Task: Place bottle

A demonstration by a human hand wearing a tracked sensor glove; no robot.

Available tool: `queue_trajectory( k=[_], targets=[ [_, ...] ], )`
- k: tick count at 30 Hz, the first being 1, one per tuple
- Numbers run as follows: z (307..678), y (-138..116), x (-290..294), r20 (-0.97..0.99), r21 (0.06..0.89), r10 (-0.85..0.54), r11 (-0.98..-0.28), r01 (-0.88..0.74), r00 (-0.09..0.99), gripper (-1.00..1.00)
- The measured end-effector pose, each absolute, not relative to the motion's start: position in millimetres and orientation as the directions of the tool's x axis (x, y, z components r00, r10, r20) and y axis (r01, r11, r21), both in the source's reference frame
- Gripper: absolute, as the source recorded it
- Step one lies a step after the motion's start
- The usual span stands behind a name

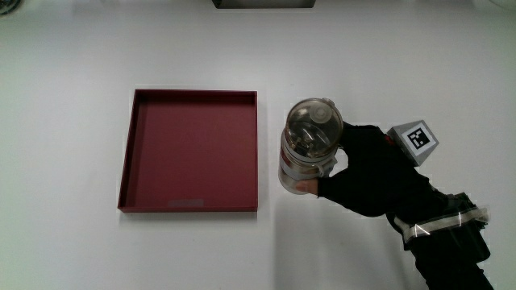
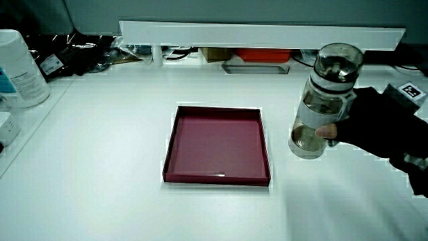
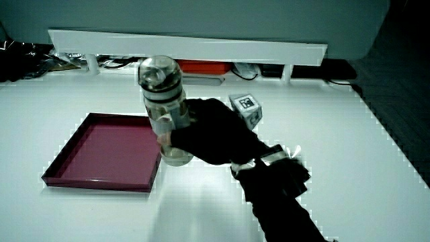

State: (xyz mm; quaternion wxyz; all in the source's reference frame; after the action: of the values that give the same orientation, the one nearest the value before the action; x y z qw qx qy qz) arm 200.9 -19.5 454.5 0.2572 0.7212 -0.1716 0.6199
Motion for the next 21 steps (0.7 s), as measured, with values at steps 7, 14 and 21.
queue_trajectory(
  k=[7,14,21],
  targets=[
    [496.5,-7.1,216.1,0.961,0.271,0.190,-0.801,-0.534,0.202,0.00],
    [527.7,0.9,224.8,0.940,0.340,0.293,-0.777,-0.530,0.173,0.00],
    [546.7,9.6,222.9,0.923,0.379,0.350,-0.753,-0.537,0.162,0.00]
  ],
)
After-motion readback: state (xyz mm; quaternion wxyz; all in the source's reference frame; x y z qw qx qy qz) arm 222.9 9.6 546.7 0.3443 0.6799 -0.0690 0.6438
